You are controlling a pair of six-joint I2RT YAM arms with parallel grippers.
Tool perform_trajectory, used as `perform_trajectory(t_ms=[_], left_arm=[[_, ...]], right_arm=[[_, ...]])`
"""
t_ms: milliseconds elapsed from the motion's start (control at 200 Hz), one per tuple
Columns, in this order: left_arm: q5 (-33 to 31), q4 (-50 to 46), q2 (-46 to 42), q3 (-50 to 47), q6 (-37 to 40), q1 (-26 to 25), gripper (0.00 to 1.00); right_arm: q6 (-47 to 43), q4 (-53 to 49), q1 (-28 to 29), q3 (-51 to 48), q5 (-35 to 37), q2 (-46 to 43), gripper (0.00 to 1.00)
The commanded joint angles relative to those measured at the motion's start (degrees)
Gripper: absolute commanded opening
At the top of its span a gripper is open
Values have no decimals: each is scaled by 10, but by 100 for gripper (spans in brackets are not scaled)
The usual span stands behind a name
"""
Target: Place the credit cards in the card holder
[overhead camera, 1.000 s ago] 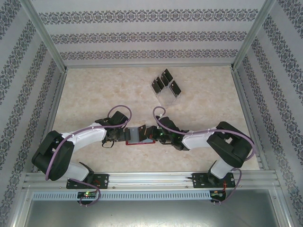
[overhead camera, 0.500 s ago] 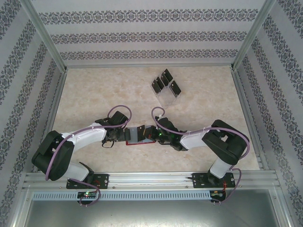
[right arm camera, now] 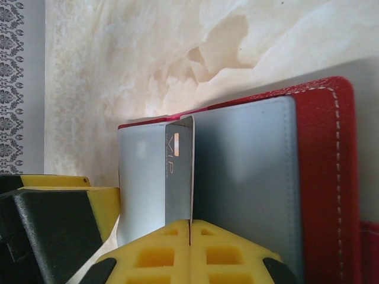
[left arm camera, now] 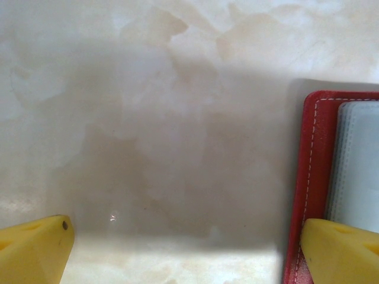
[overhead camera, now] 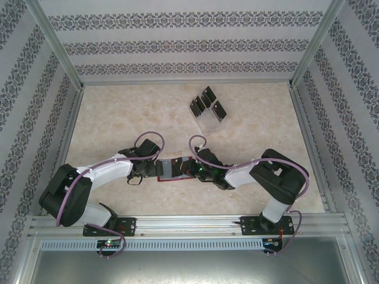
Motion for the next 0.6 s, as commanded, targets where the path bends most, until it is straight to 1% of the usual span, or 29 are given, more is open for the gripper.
perform_trajectory(t_ms=[0, 215, 595], left_arm=[[-11, -22, -9, 4, 11, -8, 99], [-11, -21, -6, 3, 12, -8, 99], [-3, -14, 1, -3, 10, -8, 99]], right_arm=[[-23, -14, 5, -16, 17, 11, 0], [-35, -19, 1, -19, 18, 13, 0], [-34, -8, 5, 1, -18, 47, 0]])
